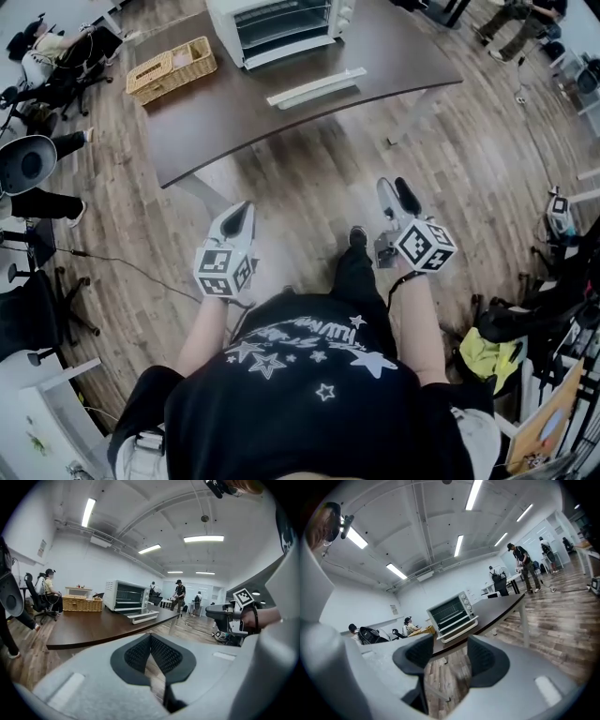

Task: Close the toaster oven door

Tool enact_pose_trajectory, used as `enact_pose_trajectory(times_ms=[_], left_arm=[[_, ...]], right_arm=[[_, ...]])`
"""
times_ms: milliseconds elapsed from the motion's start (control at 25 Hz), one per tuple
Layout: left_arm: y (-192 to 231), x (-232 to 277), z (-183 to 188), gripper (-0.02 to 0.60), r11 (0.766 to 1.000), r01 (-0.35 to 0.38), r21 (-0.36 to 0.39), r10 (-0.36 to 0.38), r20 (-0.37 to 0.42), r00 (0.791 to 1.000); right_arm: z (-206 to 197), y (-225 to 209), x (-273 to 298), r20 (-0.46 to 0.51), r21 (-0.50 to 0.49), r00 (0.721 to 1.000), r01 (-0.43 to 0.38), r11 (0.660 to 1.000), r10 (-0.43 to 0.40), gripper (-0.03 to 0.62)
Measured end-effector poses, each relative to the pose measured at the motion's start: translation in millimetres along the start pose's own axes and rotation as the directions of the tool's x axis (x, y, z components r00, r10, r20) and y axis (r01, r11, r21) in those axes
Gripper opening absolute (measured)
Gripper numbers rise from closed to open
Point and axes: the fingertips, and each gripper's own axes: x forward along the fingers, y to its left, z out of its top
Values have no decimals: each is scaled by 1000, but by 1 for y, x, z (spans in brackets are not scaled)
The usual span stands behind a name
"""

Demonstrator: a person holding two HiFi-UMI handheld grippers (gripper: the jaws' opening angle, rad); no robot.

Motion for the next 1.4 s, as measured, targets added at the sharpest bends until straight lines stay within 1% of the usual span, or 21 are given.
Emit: enact_pose_trajectory(times_ms=[160, 320, 480, 680, 800, 880, 960, 1120, 1280, 1400], left_arm=[[-3, 45, 17, 11, 994, -93, 57, 94, -9, 996], [-19, 89, 37, 11, 984, -175, 44, 175, -10, 984], [-29, 125, 56, 11, 965, -254, 61, 255, -9, 967], [-34, 148, 70, 11, 933, -360, 24, 360, -13, 933], [-38, 159, 75, 11, 903, -430, 1, 430, -11, 903], [-43, 162, 74, 11, 880, -474, -23, 474, -14, 880], [-46, 164, 72, 11, 861, -508, -39, 507, -24, 862], [-44, 169, 74, 11, 839, -542, -54, 540, -40, 841], [-40, 175, 75, 11, 827, -559, -59, 557, -53, 829], [-34, 181, 75, 11, 824, -564, -53, 561, -64, 826]], right_arm=[[29, -31, 56, -29, -34, 996, -82, 996, 81, 230], [56, -67, 109, -62, -18, 985, -165, 986, 164, 230], [74, -98, 160, -125, -9, 964, -238, 971, 235, 230], [93, -111, 205, -184, -32, 927, -337, 941, 326, 230], [98, -120, 228, -219, -25, 905, -379, 925, 365, 230], [97, -124, 242, -257, -27, 884, -410, 912, 390, 230], [94, -127, 254, -290, -41, 869, -430, 902, 401, 230], [91, -131, 272, -314, -57, 863, -434, 899, 396, 230], [81, -133, 285, -338, -59, 860, -424, 904, 382, 230], [75, -136, 292, -354, -65, 861, -413, 908, 366, 230]])
